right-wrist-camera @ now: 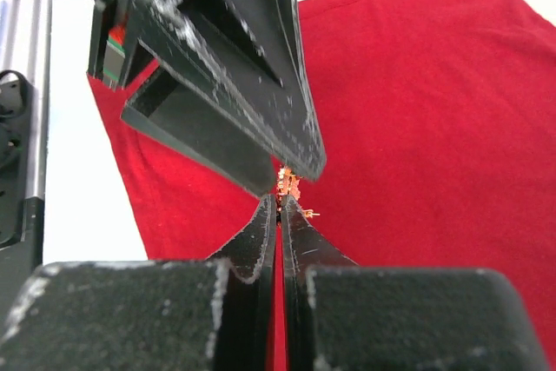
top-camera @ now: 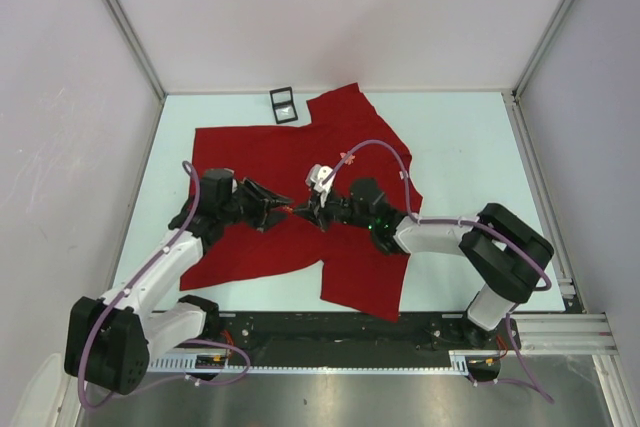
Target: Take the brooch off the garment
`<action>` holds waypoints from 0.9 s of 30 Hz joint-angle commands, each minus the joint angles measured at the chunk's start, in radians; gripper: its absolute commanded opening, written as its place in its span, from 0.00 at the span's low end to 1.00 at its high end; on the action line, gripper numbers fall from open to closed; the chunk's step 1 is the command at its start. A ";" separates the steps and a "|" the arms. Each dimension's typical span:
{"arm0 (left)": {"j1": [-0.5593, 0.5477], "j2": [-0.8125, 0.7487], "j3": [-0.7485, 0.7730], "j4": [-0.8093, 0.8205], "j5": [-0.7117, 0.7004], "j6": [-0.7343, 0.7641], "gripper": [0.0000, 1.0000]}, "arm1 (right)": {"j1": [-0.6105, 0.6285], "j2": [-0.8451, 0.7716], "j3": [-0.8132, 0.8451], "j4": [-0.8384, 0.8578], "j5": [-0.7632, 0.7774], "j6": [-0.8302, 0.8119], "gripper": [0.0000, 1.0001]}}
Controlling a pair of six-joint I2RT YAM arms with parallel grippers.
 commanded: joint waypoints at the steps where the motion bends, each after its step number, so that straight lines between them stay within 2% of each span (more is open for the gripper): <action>1: -0.022 0.008 0.000 0.048 0.030 -0.037 0.47 | 0.027 -0.044 0.001 0.030 0.071 -0.071 0.00; 4: -0.032 0.017 -0.005 0.058 0.033 -0.037 0.45 | 0.044 -0.045 0.001 0.026 0.088 -0.094 0.00; 7: -0.033 0.018 -0.013 0.072 0.025 -0.034 0.34 | 0.053 -0.052 0.001 0.013 0.109 -0.103 0.00; 10: -0.033 0.012 -0.022 0.091 0.010 -0.017 0.17 | 0.059 -0.061 0.001 -0.001 0.132 -0.112 0.00; 11: -0.033 0.009 -0.026 0.097 0.002 -0.012 0.06 | 0.064 -0.062 0.001 -0.004 0.150 -0.109 0.01; 12: -0.033 0.005 -0.030 0.119 0.001 0.004 0.00 | 0.067 -0.067 -0.001 -0.008 0.169 -0.097 0.04; 13: -0.033 0.002 -0.036 0.138 -0.004 0.020 0.00 | 0.067 -0.070 0.001 -0.014 0.190 -0.080 0.09; 14: -0.033 0.001 -0.042 0.158 -0.011 0.040 0.00 | 0.066 -0.078 -0.001 -0.023 0.230 -0.027 0.21; 16: -0.030 0.001 -0.049 0.239 -0.031 0.122 0.00 | 0.064 -0.105 -0.005 -0.054 0.290 0.045 0.32; 17: -0.026 0.003 -0.063 0.285 -0.028 0.156 0.00 | 0.062 -0.111 -0.010 -0.054 0.354 0.087 0.43; 18: -0.022 0.008 -0.072 0.370 -0.012 0.228 0.00 | 0.053 -0.118 -0.013 -0.057 0.370 0.175 0.47; 20: -0.012 0.020 -0.095 0.472 0.013 0.297 0.00 | 0.035 -0.121 -0.013 -0.060 0.419 0.261 0.53; 25: -0.010 0.018 -0.161 0.803 0.048 0.449 0.00 | -0.048 -0.119 -0.013 -0.112 0.437 0.628 0.54; 26: -0.010 0.018 -0.199 0.925 0.054 0.468 0.00 | -0.062 -0.108 -0.013 -0.122 0.425 0.666 0.54; 27: -0.010 0.018 -0.220 0.977 0.057 0.465 0.01 | -0.075 -0.099 -0.013 -0.128 0.413 0.700 0.54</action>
